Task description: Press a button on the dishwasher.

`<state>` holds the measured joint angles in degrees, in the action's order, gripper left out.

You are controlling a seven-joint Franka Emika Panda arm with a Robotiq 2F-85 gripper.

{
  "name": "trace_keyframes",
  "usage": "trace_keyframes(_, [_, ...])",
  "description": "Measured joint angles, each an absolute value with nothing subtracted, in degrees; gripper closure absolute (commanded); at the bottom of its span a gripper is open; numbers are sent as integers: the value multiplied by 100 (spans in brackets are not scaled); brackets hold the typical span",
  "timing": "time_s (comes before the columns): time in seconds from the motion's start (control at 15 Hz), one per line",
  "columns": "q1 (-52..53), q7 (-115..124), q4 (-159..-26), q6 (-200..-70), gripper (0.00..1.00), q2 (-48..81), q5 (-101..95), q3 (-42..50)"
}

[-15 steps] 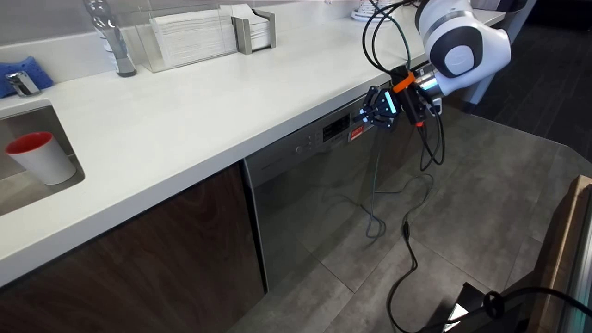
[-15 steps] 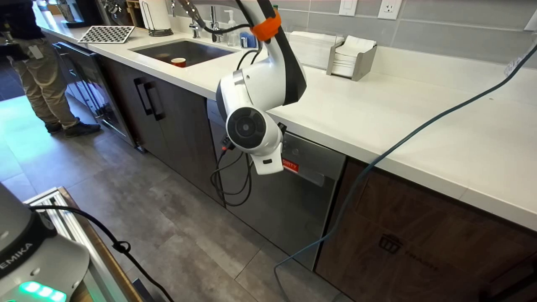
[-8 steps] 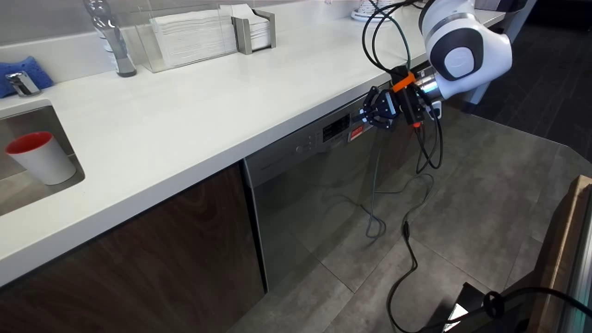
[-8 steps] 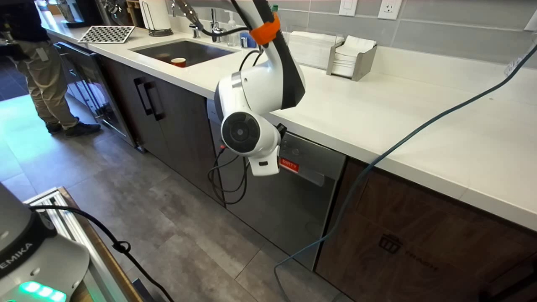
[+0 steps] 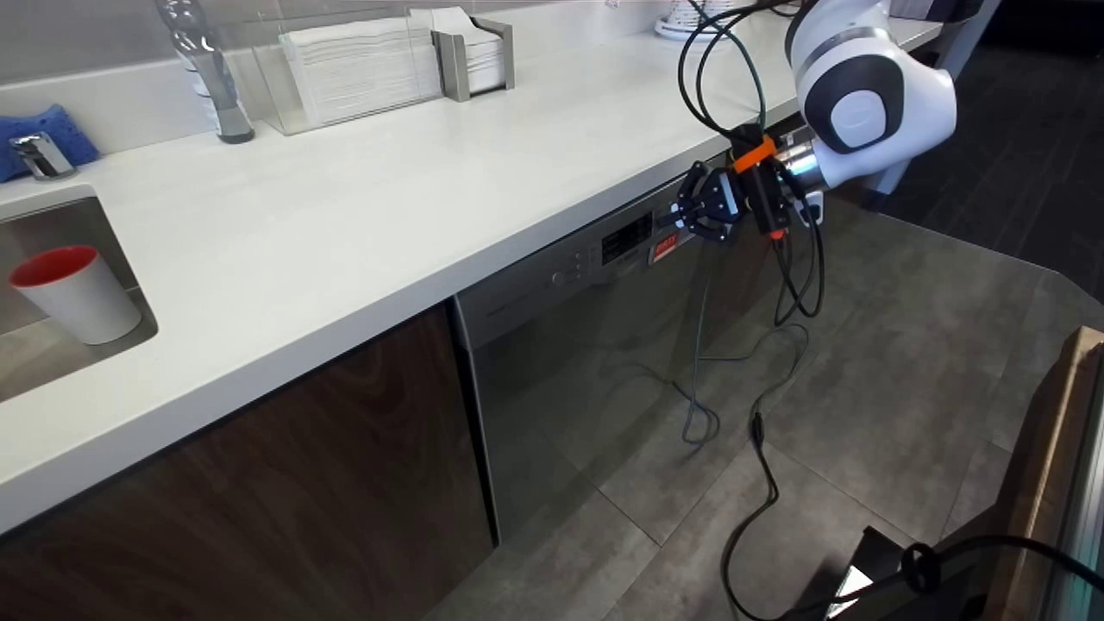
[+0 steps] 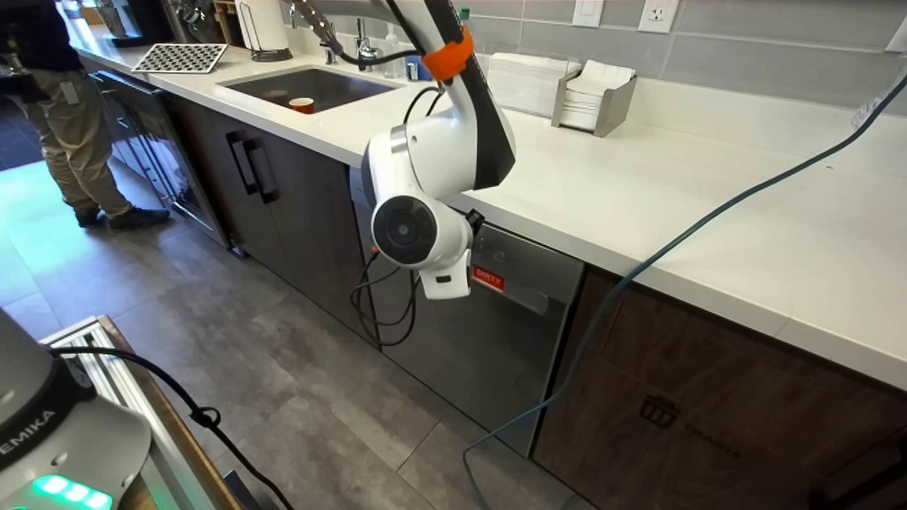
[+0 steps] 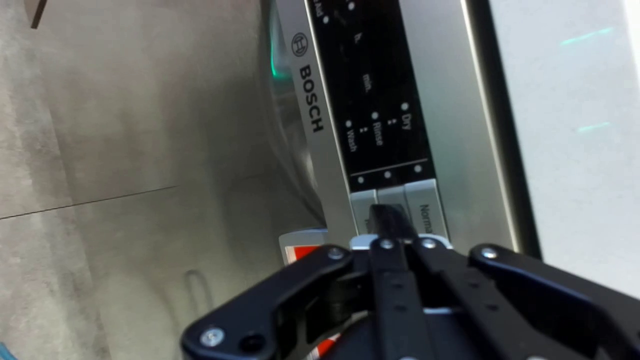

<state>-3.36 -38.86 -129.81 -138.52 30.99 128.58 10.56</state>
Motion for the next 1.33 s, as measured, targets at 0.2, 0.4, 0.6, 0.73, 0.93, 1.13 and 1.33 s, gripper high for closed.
trace_keyframes(0.2, [-335,-3916,-12995,-13825,100,3101,12928,1056])
trace_keyframes(0.4, [-329,-4044,-12998,-13822,100,3102,12943,1061])
trace_keyframes(0.6, [-324,-4133,-12998,-13822,100,3103,12946,1066])
trace_keyframes(0.73, [-322,-4142,-12998,-13822,100,3104,12946,1067])
trace_keyframes(0.93, [-312,-4161,-12998,-13822,100,3104,12946,1076])
trace_keyframes(1.13, [-298,-4173,-13000,-13822,100,3103,12946,1089])
trace_keyframes(1.33, [-264,-4173,-13002,-13837,100,3097,12937,1116])
